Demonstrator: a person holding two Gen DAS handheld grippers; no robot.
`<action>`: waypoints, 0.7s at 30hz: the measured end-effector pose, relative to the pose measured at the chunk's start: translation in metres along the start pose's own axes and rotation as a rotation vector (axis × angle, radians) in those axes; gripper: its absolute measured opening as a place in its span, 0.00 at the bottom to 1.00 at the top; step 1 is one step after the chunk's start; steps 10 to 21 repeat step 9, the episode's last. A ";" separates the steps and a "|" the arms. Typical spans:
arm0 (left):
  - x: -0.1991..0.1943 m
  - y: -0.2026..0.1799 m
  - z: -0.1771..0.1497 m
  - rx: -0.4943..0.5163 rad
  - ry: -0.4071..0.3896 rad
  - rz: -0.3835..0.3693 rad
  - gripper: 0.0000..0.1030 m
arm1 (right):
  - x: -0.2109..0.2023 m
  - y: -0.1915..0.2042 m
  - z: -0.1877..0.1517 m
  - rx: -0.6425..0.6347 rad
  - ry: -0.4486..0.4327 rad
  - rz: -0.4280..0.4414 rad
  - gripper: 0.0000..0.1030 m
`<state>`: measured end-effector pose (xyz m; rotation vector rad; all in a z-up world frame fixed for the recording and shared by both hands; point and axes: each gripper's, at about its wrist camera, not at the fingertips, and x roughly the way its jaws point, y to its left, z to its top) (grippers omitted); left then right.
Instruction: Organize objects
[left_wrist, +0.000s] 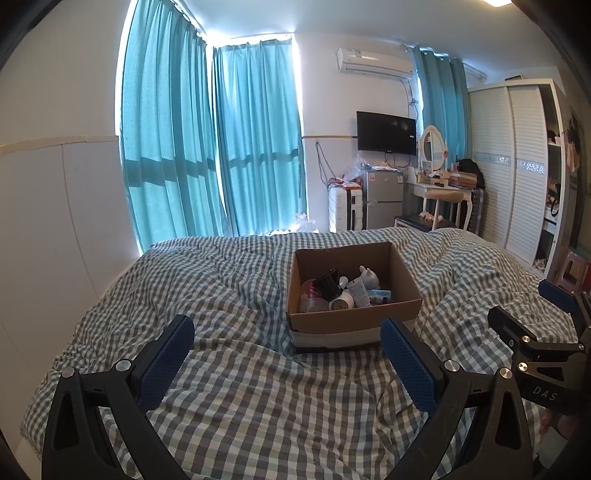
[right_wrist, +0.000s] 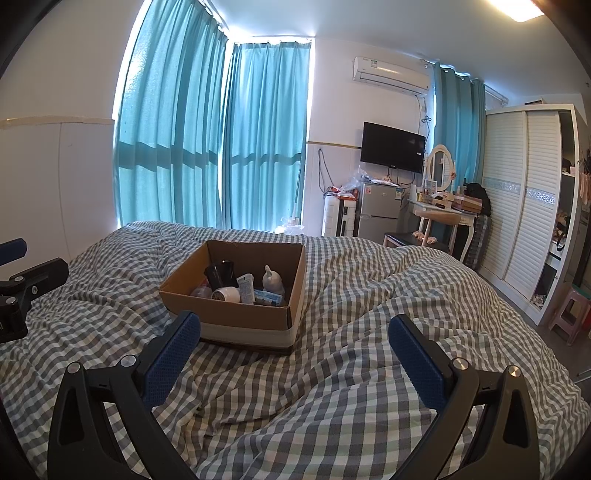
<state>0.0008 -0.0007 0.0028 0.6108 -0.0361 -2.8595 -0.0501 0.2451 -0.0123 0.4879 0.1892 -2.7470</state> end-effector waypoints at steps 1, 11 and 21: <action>0.000 0.000 0.000 0.000 0.003 -0.001 1.00 | 0.000 0.000 0.000 -0.001 0.001 0.000 0.99; 0.002 -0.001 -0.002 0.001 0.007 0.011 1.00 | 0.002 0.000 -0.002 0.001 0.005 -0.001 0.99; 0.002 -0.001 -0.002 0.001 0.007 0.011 1.00 | 0.002 0.000 -0.002 0.001 0.005 -0.001 0.99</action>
